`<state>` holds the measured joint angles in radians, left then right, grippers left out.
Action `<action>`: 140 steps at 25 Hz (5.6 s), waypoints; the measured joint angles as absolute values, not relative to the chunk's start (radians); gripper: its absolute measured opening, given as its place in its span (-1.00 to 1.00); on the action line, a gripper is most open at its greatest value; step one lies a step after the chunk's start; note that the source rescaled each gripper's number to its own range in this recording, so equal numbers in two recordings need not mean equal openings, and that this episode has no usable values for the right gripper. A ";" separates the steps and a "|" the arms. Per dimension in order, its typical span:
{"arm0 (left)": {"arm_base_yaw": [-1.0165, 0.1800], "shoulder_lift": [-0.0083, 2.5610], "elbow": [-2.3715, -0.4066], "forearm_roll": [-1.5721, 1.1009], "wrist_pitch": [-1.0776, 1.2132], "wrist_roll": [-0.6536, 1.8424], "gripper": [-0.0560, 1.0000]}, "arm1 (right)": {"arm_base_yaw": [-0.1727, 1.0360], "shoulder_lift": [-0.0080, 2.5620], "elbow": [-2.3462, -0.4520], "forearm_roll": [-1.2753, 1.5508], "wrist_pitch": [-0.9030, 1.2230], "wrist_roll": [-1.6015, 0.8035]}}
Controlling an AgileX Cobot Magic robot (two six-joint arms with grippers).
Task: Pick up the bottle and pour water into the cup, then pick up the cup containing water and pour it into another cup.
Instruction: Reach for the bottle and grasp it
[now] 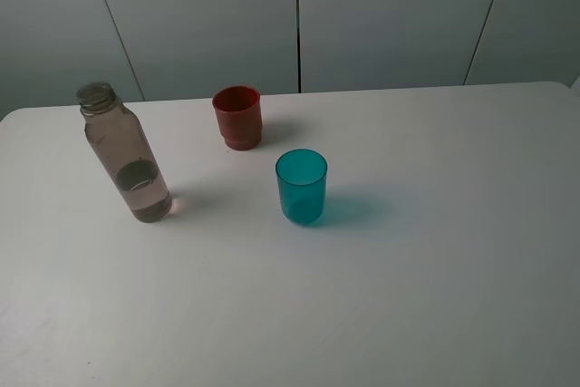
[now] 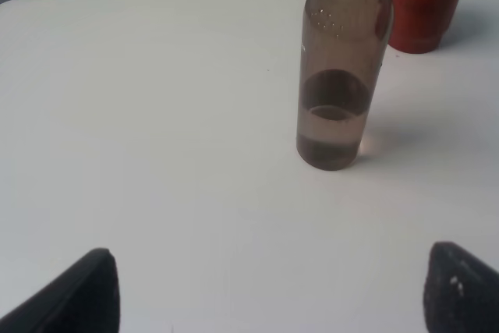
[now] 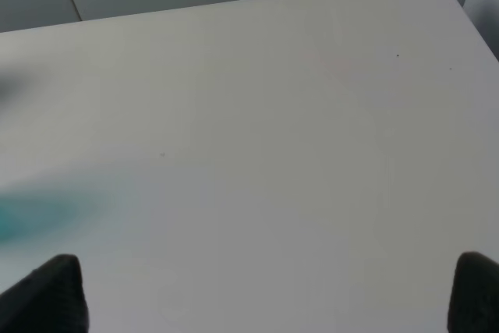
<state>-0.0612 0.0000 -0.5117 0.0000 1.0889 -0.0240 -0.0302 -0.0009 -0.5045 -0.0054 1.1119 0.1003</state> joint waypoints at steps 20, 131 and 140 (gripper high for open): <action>-0.061 0.042 -0.528 0.000 1.036 -0.024 1.00 | -0.030 -0.001 -0.504 -0.005 1.112 0.100; -0.209 1.946 -0.397 0.157 -1.210 0.133 1.00 | -0.030 -0.001 -0.504 -0.005 1.112 0.100; -0.209 1.995 -0.433 0.138 -1.210 0.133 1.00 | -0.030 -0.001 -0.504 -0.005 1.112 0.100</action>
